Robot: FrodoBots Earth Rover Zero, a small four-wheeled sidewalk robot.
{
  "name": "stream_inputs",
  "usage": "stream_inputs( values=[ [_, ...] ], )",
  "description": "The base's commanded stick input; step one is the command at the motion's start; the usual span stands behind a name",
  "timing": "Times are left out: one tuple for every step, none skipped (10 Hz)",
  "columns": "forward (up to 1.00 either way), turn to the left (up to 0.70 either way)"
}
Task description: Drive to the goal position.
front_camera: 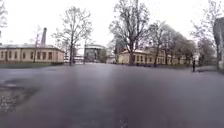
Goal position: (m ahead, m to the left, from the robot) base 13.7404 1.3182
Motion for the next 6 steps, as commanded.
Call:
stream_inputs(
  values=[
    [0.85, 0.00],
    [0.85, 0.00],
    [0.85, 0.00],
    [0.85, 0.00],
    [0.85, 0.00],
    [0.85, 0.00]
  ],
)
